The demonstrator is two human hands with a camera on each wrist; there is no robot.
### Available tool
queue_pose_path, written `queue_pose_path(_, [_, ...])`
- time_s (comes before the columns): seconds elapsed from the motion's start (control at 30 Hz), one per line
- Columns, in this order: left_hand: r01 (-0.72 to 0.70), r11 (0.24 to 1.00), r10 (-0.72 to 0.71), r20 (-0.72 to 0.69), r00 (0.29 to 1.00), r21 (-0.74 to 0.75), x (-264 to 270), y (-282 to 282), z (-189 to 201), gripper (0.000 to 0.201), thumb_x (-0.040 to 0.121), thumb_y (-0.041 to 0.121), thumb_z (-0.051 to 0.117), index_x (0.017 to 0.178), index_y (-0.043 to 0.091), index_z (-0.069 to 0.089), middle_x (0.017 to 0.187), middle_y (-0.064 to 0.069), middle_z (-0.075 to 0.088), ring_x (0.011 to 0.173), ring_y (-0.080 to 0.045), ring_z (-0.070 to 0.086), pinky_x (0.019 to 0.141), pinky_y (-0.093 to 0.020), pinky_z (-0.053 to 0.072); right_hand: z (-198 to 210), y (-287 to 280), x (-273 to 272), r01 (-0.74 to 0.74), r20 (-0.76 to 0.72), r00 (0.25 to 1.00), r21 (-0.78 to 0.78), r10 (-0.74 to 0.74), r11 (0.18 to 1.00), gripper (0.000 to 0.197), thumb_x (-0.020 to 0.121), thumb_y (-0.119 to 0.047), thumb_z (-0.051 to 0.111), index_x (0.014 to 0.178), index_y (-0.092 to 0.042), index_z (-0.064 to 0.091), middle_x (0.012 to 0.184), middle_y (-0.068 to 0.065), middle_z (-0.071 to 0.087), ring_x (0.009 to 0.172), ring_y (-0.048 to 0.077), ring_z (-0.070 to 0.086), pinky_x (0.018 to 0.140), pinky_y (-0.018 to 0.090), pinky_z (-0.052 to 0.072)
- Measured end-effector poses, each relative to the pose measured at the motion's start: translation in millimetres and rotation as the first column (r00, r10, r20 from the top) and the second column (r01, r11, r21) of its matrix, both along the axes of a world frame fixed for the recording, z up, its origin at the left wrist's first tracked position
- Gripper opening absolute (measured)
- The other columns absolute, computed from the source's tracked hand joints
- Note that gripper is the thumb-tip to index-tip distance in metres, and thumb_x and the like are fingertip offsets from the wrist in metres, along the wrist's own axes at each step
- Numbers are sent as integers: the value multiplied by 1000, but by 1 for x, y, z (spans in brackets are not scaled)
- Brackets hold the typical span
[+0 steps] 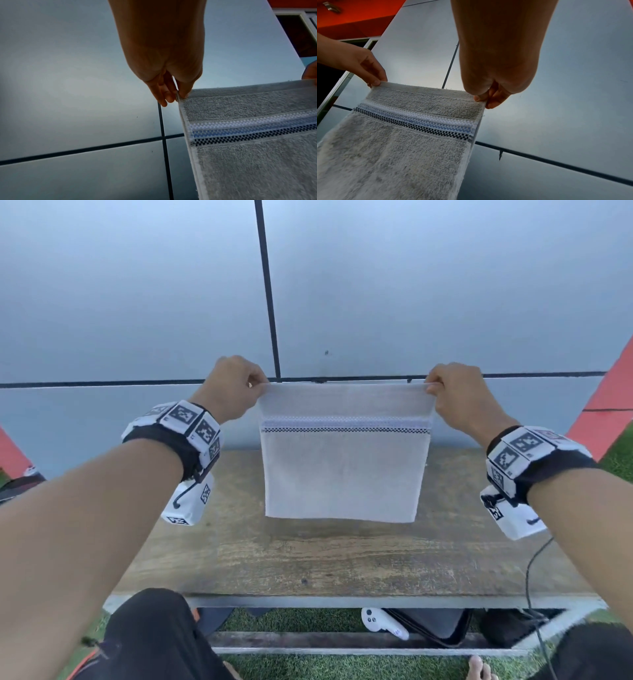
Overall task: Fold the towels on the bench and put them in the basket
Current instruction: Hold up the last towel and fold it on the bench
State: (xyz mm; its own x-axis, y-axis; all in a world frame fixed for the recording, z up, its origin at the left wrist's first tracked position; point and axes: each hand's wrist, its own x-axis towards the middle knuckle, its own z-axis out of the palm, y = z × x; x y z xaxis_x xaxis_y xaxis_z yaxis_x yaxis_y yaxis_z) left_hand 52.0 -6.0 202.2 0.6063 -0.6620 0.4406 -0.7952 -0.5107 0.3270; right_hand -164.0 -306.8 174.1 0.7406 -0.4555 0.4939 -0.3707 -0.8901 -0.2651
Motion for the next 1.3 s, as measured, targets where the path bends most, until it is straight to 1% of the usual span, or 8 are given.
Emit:
queue_pose_path(0.23, [-12, 995, 18, 62, 998, -97, 12, -8, 24, 16, 95, 12, 59, 95, 8, 74, 87, -5, 70, 73, -27, 67, 63, -28, 49, 36, -2, 12, 63, 98, 993, -35, -60, 997, 17, 100, -7, 48, 106, -2, 63, 108, 20, 57, 100, 35, 55, 84, 43, 47])
queue_pose_path(0.43, [106, 984, -98, 63, 993, -142, 8, 19, -27, 9, 92, 9, 65, 92, 7, 74, 87, -7, 70, 76, -25, 62, 76, -40, 54, -13, 2, -8, -24, 124, 992, -23, 27, 999, 13, 97, 0, 50, 98, -1, 63, 99, 18, 62, 91, 35, 58, 79, 37, 43])
queue_pose_path(0.53, [102, 995, -100, -156, 983, 3, -3, 38, -70, 5, 91, 13, 70, 89, 14, 74, 86, 0, 71, 76, -16, 63, 73, -26, 54, -58, 10, -30, -125, -18, 992, 88, 127, 988, 8, 93, 2, 58, 90, -1, 65, 88, 12, 64, 83, 32, 59, 68, 25, 31])
queue_pose_path(0.63, [216, 930, -102, -355, 929, 298, -21, 55, -106, 6, 90, 24, 72, 86, 25, 77, 85, 11, 74, 76, 3, 65, 68, -8, 46, -97, 24, -55, -171, -304, 918, 275, 254, 946, 11, 94, -8, 63, 85, -12, 68, 80, -5, 66, 77, 17, 61, 64, 23, 34])
queue_pose_path(0.77, [323, 762, 41, -540, 841, 561, -36, 67, -144, 10, 87, 28, 74, 96, 26, 76, 95, 7, 76, 88, -8, 70, 88, -29, 55, -127, 35, -73, -130, -603, 685, 450, 408, 883, 19, 95, -21, 64, 79, -30, 65, 74, -14, 68, 65, -2, 64, 65, 19, 42])
queue_pose_path(0.87, [335, 727, 99, -574, 813, 599, -38, 70, -165, 13, 85, 31, 75, 98, 29, 78, 93, 4, 78, 88, -11, 71, 92, -34, 55, -138, 37, -74, -65, -621, 634, 551, 461, 832, 14, 95, -21, 65, 84, -27, 71, 77, -14, 74, 67, -3, 69, 69, 21, 47])
queue_pose_path(1.13, [178, 913, 50, -534, 844, 367, -12, 54, -188, 17, 89, 24, 71, 75, 33, 74, 81, 10, 73, 75, -6, 66, 73, -28, 49, -163, 17, -33, -52, -507, 813, 427, 286, 903, 25, 88, -20, 72, 71, -35, 64, 72, -16, 66, 66, 4, 61, 61, 18, 40])
queue_pose_path(1.3, [27, 946, 118, -422, 899, 323, 8, 25, -197, 16, 93, 18, 67, 97, 9, 79, 93, -5, 75, 75, -13, 62, 68, -23, 45, -181, 2, 11, -19, -445, 877, 342, 179, 939, 8, 92, -15, 68, 92, -11, 76, 85, 1, 68, 85, 21, 62, 77, 23, 41])
